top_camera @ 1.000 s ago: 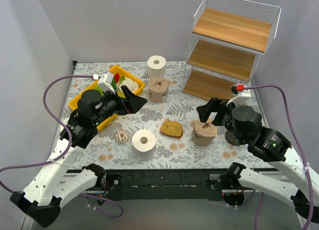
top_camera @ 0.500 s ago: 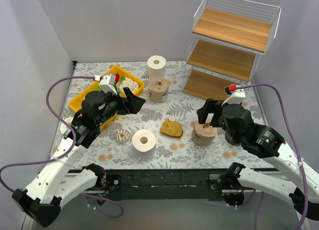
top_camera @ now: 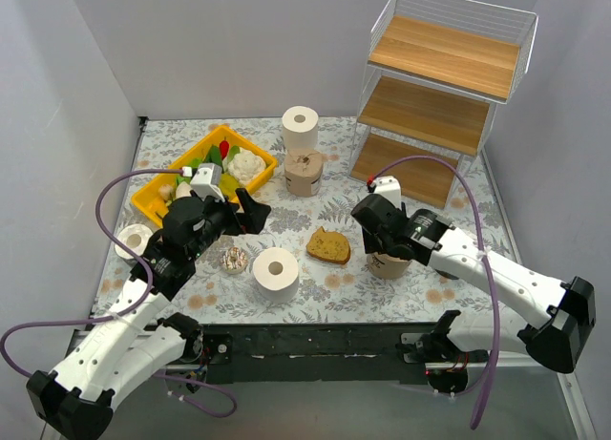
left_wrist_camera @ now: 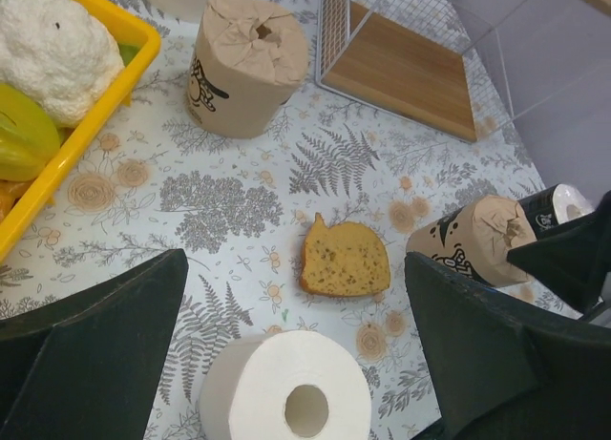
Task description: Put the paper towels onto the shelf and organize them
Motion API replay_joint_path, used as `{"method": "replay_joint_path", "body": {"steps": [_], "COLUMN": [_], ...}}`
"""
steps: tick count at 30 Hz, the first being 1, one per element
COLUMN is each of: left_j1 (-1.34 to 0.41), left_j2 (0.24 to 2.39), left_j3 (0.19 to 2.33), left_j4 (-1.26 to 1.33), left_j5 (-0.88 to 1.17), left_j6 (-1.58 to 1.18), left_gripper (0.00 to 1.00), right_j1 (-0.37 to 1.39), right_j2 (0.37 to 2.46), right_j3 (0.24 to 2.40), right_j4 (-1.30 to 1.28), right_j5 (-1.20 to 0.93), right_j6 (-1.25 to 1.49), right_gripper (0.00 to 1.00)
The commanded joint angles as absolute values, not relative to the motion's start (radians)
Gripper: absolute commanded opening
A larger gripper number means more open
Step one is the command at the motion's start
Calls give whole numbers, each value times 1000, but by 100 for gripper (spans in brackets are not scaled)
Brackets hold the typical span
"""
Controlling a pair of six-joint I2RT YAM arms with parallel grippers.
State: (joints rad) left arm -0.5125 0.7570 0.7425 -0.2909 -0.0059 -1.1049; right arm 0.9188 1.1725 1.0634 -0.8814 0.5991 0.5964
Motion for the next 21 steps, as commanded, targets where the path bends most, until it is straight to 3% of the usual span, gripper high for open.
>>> {"method": "replay_joint_path", "body": {"steps": [1,10,21], "left_j1": [-509,-509,-509], "left_j2": [739,718,726], "left_j3": [747,744,746], "left_j4": [-252,-253,-256], "left_j5": [-15,-24,-26], "left_j6": [-1085,-1072,-1069], "left_gripper": [98,98,98], "right_j1": [922,913,913], "right_j2": [1196,1206,1233], "right_j3": [1013,928,1048], "right_j4": [-879,-758,-853], "right_j5": [569,563,650], "right_j6": [601,546,526], "right_gripper": [56,53,56]}}
